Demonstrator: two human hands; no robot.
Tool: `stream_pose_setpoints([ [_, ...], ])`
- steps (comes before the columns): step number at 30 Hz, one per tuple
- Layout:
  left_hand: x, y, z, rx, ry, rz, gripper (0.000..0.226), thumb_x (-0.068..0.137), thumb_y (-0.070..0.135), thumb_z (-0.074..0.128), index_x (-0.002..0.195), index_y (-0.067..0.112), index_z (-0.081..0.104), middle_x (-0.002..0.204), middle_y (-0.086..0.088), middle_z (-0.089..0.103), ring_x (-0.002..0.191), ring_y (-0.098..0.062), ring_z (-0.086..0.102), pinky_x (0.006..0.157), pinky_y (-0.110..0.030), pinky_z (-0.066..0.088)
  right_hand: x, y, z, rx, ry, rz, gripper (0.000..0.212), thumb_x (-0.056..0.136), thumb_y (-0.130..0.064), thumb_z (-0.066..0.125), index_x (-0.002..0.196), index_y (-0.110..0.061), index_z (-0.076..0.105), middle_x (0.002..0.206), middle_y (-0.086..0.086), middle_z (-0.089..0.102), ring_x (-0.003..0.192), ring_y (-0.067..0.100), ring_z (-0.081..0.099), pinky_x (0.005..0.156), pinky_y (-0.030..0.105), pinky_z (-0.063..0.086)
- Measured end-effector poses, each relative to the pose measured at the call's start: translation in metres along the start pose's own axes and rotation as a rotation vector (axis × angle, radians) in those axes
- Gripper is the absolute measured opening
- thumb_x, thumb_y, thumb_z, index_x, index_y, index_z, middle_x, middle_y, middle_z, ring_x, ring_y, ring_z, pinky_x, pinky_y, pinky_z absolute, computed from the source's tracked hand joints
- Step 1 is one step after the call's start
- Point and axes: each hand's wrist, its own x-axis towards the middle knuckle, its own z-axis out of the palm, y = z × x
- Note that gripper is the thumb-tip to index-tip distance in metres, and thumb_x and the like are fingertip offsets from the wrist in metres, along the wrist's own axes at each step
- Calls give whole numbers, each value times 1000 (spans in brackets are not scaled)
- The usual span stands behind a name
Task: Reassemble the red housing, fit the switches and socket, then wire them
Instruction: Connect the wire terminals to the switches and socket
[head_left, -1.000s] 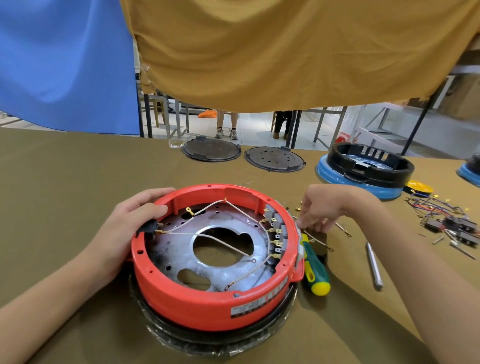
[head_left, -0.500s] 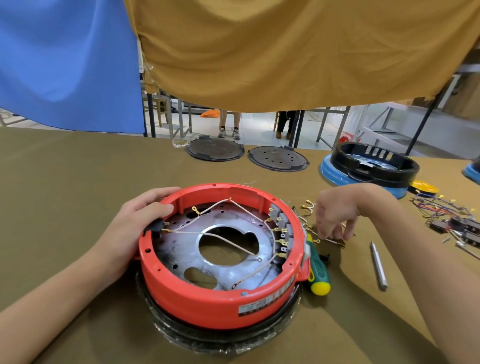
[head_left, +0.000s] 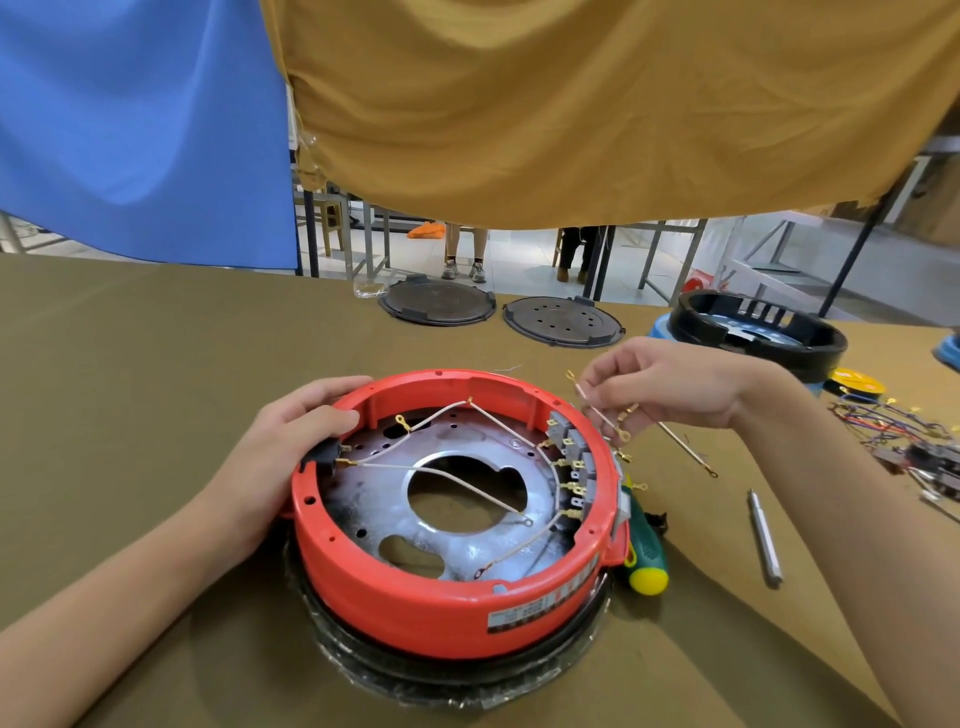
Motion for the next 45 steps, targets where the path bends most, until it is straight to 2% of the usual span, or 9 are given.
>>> stream_pose_setpoints([
  [4,0,0,0,13,-4,1,31,91,6,55,111,20,73,108,-10,75,90,-20,72,86,-37,52,1,-7,5,141,14,-117,12,94,-3,59,88,-8,69,79,8,63,66,14,56,59,23,50],
  [8,-1,1,1,14,-3,-3,32,91,4,54,115,17,71,111,-12,74,94,-24,70,92,-41,51,2,-18,12,288,16,-185,21,86,-4,69,104,-11,75,90,12,72,75,17,67,71,24,57],
  [11,-2,2,2,29,4,-1,32,91,4,54,116,16,70,112,-13,73,95,-26,69,96,-43,49,8,-31,27,271,1,-242,20,80,-7,70,97,-16,77,92,12,73,76,16,69,69,22,57],
  [23,-4,5,3,63,4,2,31,92,5,55,115,19,71,115,-25,67,94,-33,59,104,-58,40,19,-46,57,321,-104,-319,13,92,-12,64,100,-8,73,86,7,68,74,15,65,68,23,54],
  [29,-4,5,3,64,3,9,32,93,3,52,117,17,69,113,-13,72,97,-26,68,99,-44,48,16,-52,64,216,-10,-351,10,88,-13,71,96,-8,72,78,3,68,66,10,60,59,17,50],
  [34,-4,5,2,58,3,3,32,93,4,53,117,17,69,112,-11,73,106,-34,68,101,-48,47,13,-58,70,66,90,-359,10,87,-16,74,96,-11,72,90,15,70,76,24,59,67,28,50],
  [39,-4,5,2,64,-5,6,32,93,5,53,116,20,70,110,-10,73,101,-27,69,98,-44,49,18,-63,82,38,140,-419,18,91,-3,65,108,-10,69,91,15,72,79,22,67,73,29,56],
  [41,-3,4,2,58,-9,4,31,93,5,53,116,19,70,110,-10,74,99,-25,69,96,-42,50,21,-62,86,66,144,-408,18,95,1,57,107,-7,67,82,7,70,71,16,65,67,24,56],
  [45,-3,4,2,38,-13,1,31,94,5,53,117,18,69,110,-9,74,96,-23,70,91,-37,51,26,-58,95,129,102,-405,13,99,-5,53,106,-6,63,75,2,64,57,8,46,52,15,40],
])
